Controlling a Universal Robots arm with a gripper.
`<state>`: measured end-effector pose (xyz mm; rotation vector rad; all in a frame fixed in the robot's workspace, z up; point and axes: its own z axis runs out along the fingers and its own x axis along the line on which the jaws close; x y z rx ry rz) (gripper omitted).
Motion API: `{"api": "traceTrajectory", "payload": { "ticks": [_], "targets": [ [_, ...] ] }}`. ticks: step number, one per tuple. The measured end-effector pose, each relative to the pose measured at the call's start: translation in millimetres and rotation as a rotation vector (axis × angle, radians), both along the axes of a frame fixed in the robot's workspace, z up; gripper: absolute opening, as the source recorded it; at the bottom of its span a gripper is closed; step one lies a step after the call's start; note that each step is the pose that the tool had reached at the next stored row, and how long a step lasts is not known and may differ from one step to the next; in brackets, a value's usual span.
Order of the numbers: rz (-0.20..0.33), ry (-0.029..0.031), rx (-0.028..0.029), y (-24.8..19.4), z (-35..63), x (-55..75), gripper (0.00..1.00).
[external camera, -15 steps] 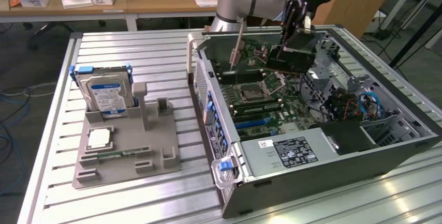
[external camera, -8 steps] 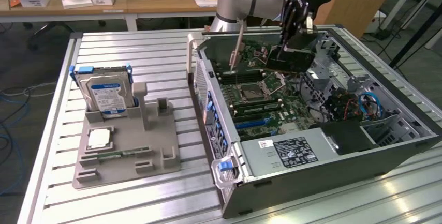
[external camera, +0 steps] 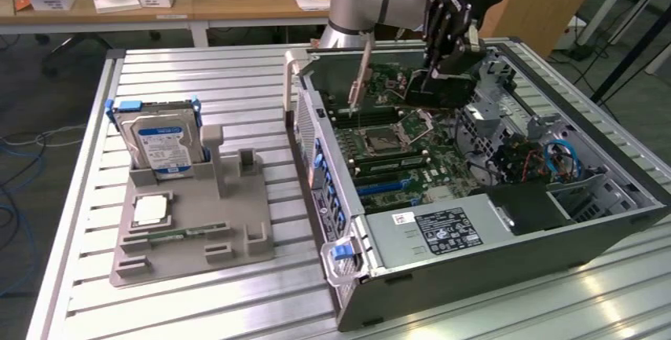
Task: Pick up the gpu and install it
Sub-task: 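Insert the gpu into the slot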
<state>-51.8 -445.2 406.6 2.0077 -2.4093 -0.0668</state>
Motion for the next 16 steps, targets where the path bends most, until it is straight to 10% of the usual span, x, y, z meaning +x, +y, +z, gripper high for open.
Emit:
{"api": "traceTrajectory", "payload": {
  "ticks": [16],
  "targets": [
    [0.141,0.0001,0.0,0.0,-0.1,0.1,0.26]
  ]
}}
